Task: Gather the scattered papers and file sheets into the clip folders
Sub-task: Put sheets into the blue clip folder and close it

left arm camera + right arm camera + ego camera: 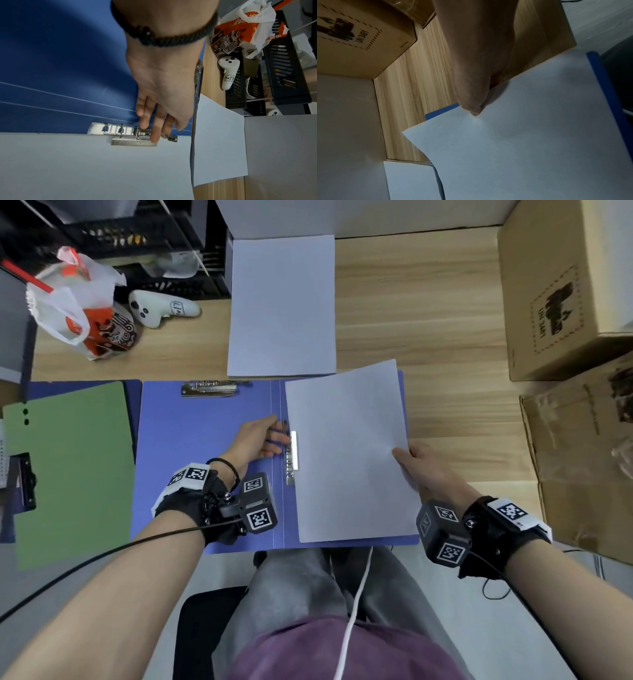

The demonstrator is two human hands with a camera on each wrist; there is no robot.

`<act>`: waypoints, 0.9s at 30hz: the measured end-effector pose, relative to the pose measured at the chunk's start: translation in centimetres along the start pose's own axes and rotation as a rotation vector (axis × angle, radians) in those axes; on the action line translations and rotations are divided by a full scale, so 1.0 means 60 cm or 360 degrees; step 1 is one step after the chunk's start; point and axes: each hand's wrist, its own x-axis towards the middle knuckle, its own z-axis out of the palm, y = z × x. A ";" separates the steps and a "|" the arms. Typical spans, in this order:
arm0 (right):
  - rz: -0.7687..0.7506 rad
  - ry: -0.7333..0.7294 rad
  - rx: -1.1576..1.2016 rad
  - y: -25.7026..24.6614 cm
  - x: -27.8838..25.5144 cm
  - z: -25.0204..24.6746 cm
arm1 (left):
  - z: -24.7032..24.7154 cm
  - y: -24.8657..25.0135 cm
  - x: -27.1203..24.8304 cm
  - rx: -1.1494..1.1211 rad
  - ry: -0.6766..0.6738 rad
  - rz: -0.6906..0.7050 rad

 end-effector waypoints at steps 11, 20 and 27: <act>0.0039 -0.0010 0.0014 -0.003 -0.002 0.001 | -0.044 -0.030 -0.046 0.0223 -0.0451 -0.0083; 0.0087 0.0022 0.0089 0.005 -0.017 0.012 | -0.044 -0.028 -0.041 0.0117 -0.0444 -0.0086; 0.0124 0.0033 0.0105 0.009 -0.020 0.020 | -0.042 -0.039 -0.035 0.0327 -0.0565 -0.0060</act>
